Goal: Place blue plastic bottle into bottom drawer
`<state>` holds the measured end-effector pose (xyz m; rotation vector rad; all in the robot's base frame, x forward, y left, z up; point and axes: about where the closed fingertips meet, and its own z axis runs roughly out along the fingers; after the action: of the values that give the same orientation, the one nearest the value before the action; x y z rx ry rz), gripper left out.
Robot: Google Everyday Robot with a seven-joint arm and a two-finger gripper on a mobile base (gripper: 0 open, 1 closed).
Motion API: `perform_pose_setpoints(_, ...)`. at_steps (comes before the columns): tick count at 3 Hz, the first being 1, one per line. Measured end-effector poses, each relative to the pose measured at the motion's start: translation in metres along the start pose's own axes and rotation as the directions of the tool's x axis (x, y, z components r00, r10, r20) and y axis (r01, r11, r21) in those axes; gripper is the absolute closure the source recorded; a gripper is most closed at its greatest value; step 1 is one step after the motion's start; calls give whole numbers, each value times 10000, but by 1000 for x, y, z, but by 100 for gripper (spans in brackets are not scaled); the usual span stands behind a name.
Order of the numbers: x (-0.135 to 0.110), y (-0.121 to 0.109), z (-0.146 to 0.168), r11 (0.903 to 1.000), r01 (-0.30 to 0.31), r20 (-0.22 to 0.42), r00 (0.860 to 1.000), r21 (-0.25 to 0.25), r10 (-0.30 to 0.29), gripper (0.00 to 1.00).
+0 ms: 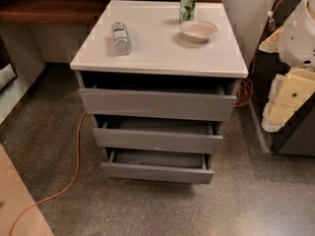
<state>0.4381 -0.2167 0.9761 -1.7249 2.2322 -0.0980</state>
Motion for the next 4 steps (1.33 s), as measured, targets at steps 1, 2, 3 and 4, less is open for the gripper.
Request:
perform_pose_setpoints(1,0,0,0,10000,0,1,10000,2,0,0)
perform_pose_setpoints(2,-11,4,10,9973,-536,222,9983,-497,547,0)
perform_pose_setpoints(3,-53,20,33,9825,-1403,684,9864,-1222,1494,0)
perform_pose_setpoints(4,-102,53,69,9521,-2572,866,9579,-1655,2739,0)
